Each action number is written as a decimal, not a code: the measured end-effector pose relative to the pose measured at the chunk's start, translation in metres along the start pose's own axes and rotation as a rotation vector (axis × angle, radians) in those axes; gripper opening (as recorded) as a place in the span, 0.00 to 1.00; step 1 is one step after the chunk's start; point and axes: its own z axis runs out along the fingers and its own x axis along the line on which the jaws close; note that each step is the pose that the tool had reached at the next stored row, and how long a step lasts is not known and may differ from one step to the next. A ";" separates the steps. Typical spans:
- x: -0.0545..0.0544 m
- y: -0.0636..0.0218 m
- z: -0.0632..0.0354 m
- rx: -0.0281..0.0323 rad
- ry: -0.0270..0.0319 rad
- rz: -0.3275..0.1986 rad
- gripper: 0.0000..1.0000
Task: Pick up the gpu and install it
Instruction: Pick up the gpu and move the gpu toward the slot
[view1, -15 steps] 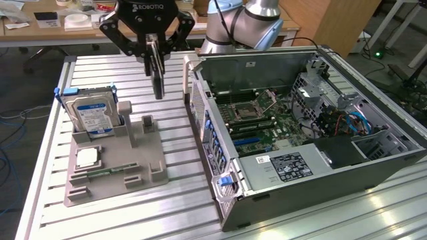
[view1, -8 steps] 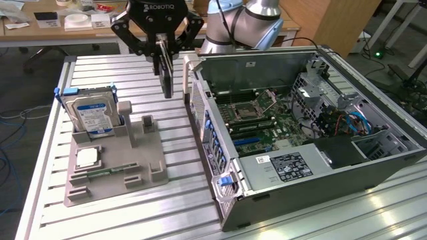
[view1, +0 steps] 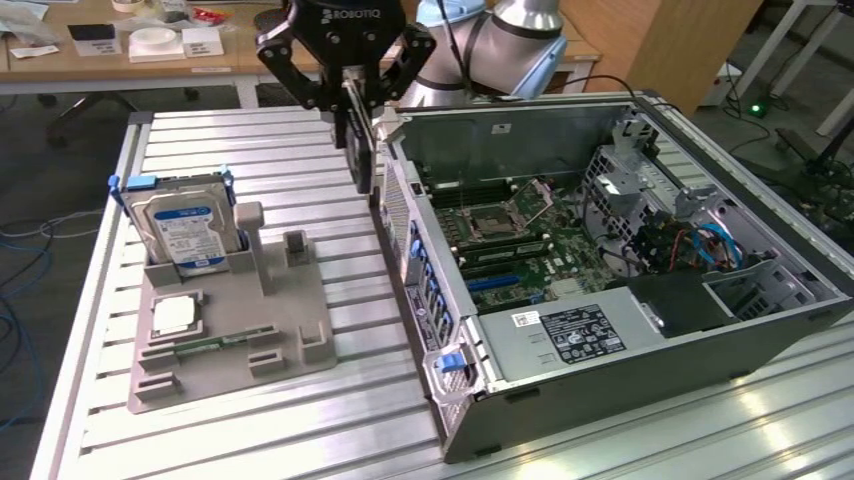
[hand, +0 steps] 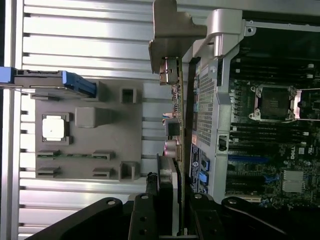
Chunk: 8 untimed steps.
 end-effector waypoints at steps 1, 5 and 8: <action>-0.003 -0.0001 0.0001 0.0000 0.0000 0.000 0.28; -0.017 -0.0006 0.0003 0.0001 0.0001 0.000 0.28; -0.028 -0.0010 0.0005 0.0001 0.0000 0.000 0.28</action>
